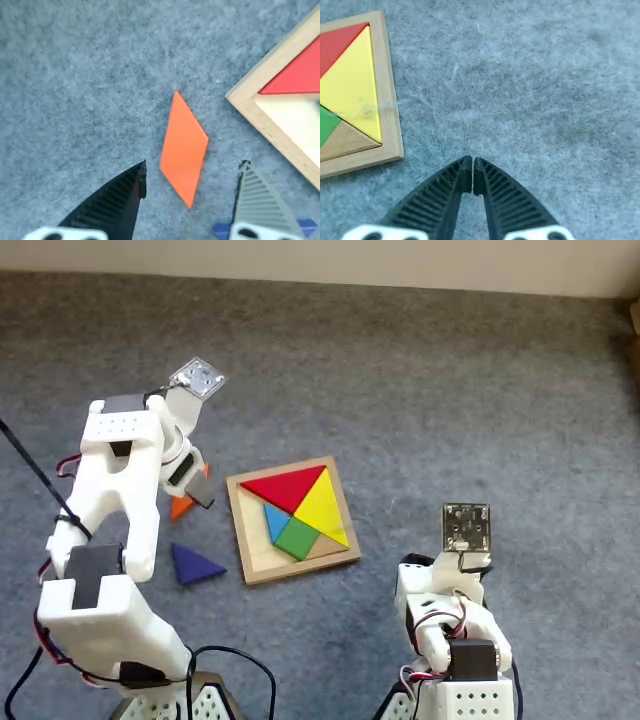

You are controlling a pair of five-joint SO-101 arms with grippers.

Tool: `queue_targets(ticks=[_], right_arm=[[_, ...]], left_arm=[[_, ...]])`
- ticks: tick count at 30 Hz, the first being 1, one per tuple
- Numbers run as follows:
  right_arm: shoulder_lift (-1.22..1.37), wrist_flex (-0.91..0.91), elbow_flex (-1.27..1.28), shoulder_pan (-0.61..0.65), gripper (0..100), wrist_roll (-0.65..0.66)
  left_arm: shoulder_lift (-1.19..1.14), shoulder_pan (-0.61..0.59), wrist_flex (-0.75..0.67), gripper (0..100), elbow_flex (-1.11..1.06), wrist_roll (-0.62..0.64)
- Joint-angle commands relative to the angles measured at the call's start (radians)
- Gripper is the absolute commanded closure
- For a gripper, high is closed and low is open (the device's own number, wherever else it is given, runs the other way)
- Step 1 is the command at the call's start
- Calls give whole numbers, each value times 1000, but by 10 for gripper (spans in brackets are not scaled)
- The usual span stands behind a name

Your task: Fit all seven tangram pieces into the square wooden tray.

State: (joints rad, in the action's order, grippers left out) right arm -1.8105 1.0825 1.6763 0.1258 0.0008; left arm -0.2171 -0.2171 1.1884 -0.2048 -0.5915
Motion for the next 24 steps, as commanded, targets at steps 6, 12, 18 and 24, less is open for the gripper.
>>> queue_targets(ticks=[6, 12, 18, 24], right_arm=[[-15, 4, 133, -8, 971, 2], [-15, 4, 133, -8, 971, 2], [-15, 4, 133, -8, 971, 2], [-15, 4, 133, -8, 971, 2]], left_arm=[[5, -8, -69, 713, 47, -86], [-67, -8, -77, 713, 74, -101], [-209, -25, -71, 719, 166, -98], [-245, -28, -69, 775, 209, -98]])
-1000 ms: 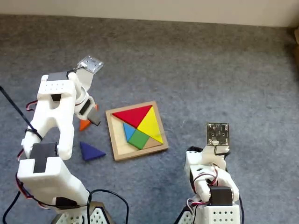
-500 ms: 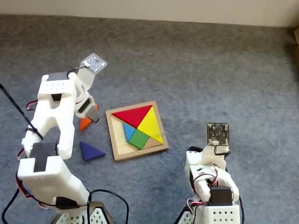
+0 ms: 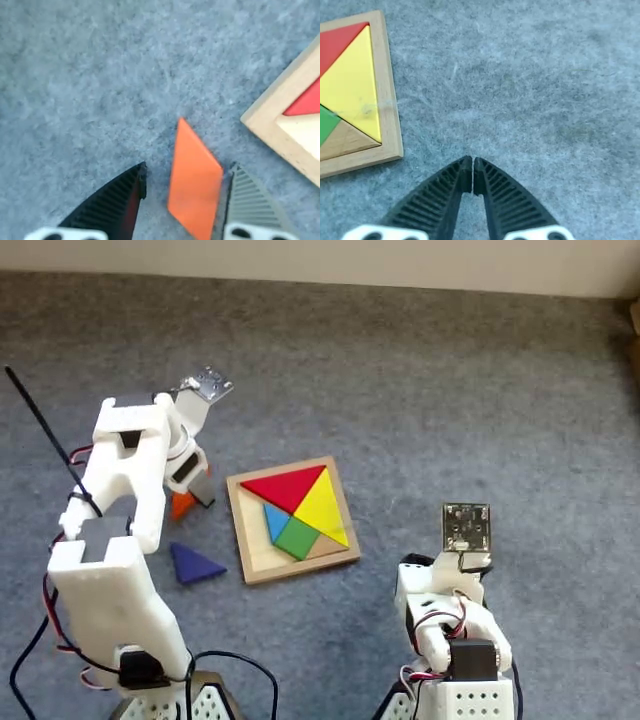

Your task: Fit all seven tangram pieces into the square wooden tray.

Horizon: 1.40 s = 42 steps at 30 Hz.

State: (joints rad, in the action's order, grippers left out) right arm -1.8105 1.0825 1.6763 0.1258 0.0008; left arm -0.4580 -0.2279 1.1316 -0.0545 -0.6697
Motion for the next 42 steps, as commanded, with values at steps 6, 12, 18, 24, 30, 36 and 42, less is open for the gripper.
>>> queue_targets(ticks=[6, 12, 18, 24, 30, 36, 42], right_arm=[[-15, 2, 133, -8, 971, 2], [-15, 2, 133, -8, 971, 2], [-15, 2, 133, -8, 971, 2], [-15, 2, 133, -8, 971, 2], [-15, 2, 133, -8, 971, 2], [-15, 2, 133, -8, 971, 2], [-15, 2, 133, -10, 971, 3]], left_arm=[[-5, -16, 49, 777, 59, -20], [-4, -12, 107, 865, 67, -18], [79, -10, 232, 912, 90, 86], [266, 65, 370, 921, 79, 270], [315, 202, 430, 922, 88, 588], [314, 315, 423, 923, 79, 988], [314, 363, 381, 923, 45, 1241]])
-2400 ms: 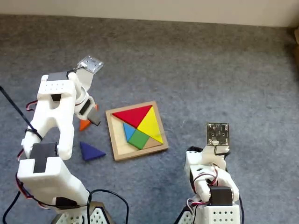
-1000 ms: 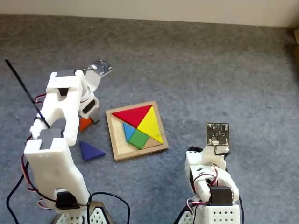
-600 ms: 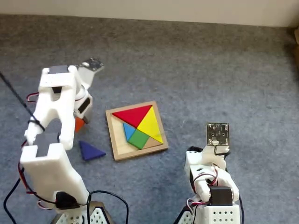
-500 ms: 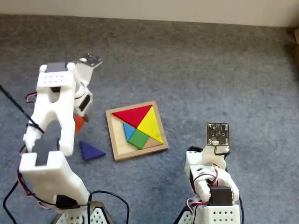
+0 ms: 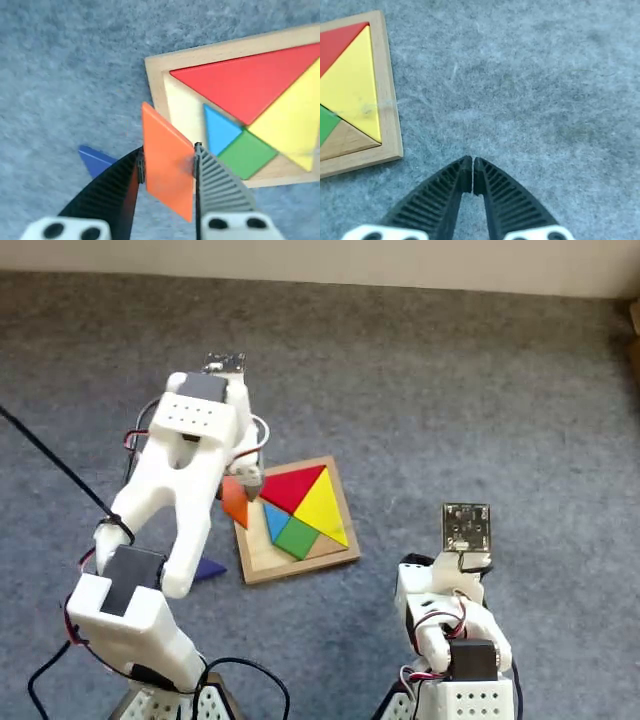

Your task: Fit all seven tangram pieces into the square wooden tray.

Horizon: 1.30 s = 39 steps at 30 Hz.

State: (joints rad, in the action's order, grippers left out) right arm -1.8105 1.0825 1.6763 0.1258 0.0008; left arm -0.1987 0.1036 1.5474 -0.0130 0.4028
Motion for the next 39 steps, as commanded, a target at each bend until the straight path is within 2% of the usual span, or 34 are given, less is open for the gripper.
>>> queue_targets(ticks=[1, 7, 12, 15, 22, 29, 39], right_arm=[[-15, 2, 133, -10, 971, 3], [-15, 2, 133, -10, 971, 5], [-15, 2, 133, -10, 971, 5], [-15, 2, 133, -10, 971, 5], [-15, 2, 133, -10, 971, 6], [-15, 2, 133, -10, 971, 6], [-15, 2, 133, -10, 971, 6]], left_arm=[[54, 31, -54, 923, -21, 203], [54, 31, -273, 923, -200, 327], [59, 13, -334, 918, -237, 347], [56, 4, -334, 886, -240, 350], [56, 5, -328, 715, -245, 382], [65, 4, -327, 709, -245, 382], [54, 4, -193, 709, -246, 376]])
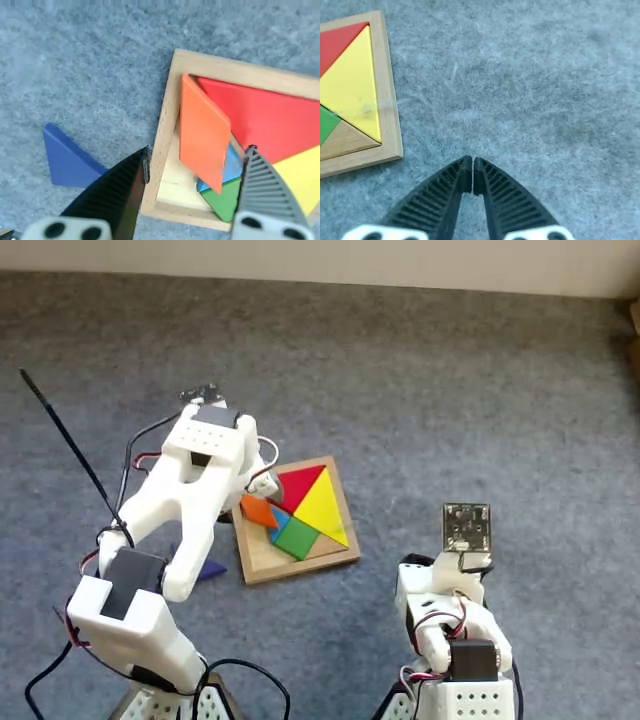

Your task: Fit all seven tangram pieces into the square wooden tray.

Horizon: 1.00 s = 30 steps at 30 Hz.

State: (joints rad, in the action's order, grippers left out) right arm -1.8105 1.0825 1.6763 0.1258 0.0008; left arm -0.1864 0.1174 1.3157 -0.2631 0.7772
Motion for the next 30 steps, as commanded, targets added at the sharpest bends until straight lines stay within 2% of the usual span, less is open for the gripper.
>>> queue_targets(ticks=[1, 8, 13, 21, 30], right_arm=[[-15, 2, 133, -10, 971, 6], [-15, 2, 133, -10, 971, 6], [-15, 2, 133, -10, 971, 6], [-15, 2, 133, -10, 971, 6], [-15, 2, 133, -10, 971, 6]], left_arm=[[42, -8, 48, 709, 4, 2], [42, -8, 100, 709, -5, 2], [42, -8, 72, 709, -65, 2], [54, -2, 86, 709, -35, 2], [54, -10, 272, 709, 154, 2]])
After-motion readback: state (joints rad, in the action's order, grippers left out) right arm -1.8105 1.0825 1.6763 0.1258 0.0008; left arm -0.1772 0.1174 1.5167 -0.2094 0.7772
